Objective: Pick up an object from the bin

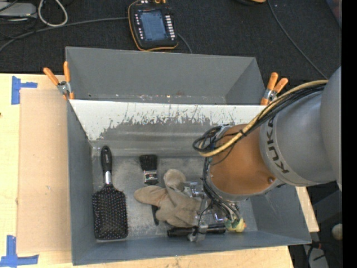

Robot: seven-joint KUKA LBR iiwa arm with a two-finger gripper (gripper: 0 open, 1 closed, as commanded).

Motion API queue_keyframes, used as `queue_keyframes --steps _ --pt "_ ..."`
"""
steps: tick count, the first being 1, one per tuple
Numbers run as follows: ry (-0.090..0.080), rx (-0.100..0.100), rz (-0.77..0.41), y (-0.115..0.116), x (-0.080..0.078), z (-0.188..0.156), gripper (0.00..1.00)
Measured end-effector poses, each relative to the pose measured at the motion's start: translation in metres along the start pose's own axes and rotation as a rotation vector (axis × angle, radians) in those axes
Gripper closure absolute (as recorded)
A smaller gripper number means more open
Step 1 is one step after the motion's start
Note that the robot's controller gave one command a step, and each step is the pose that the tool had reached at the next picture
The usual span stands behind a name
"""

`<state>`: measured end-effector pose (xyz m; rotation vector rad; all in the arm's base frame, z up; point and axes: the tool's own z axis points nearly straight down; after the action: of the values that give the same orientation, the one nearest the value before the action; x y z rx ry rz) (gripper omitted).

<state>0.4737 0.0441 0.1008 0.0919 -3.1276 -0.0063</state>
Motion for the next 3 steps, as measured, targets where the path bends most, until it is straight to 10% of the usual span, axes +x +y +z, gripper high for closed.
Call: queue_keyframes --steps 1,2,3 --pt "-0.02 0.008 -0.071 -0.004 -0.021 0.031 0.0" --pt "-0.004 0.001 0.034 0.027 -0.015 0.032 1.0" --pt "-0.004 0.001 0.034 0.027 -0.015 0.031 1.0"
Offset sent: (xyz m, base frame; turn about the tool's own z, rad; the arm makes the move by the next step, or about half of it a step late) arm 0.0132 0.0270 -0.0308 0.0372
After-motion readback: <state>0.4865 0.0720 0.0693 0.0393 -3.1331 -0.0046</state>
